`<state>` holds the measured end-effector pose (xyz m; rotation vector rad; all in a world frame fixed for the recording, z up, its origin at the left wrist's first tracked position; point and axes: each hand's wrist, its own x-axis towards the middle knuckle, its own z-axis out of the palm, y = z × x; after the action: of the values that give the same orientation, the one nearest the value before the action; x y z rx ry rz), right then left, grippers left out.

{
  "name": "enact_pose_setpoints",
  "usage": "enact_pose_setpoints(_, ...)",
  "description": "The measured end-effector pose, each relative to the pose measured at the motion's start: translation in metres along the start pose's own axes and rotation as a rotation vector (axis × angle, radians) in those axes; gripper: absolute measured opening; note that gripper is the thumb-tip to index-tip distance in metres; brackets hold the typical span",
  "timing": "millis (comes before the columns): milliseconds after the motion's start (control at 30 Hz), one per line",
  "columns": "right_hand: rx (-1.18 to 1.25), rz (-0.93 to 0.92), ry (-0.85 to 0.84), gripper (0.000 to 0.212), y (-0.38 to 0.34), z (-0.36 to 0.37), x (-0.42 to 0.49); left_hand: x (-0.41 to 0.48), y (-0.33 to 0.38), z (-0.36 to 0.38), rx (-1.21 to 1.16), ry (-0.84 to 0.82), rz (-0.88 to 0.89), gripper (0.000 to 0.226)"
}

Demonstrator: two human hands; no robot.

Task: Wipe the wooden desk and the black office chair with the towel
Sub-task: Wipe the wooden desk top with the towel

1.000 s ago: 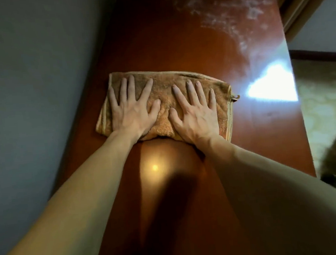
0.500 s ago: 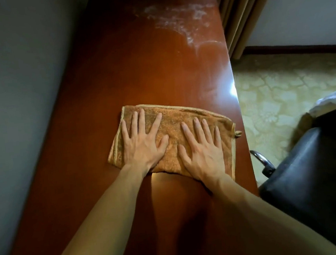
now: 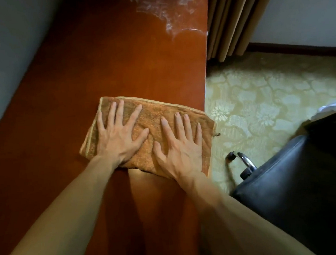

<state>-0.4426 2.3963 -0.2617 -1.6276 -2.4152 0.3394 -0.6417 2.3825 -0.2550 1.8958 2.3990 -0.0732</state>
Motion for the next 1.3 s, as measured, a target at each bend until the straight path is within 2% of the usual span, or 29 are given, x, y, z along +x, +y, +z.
enact_pose_setpoints(533, -0.009, -0.116, -0.047, 0.071, 0.048, -0.007, 0.153, 0.132, 0.033, -0.006, -0.019, 0.078, -0.072, 0.075)
enact_pose_setpoints(1300, -0.053, -0.048, -0.066, 0.071, 0.086, -0.013, 0.387, 0.365, 0.052, -0.027, -0.066, 0.123, -0.126, 0.077)
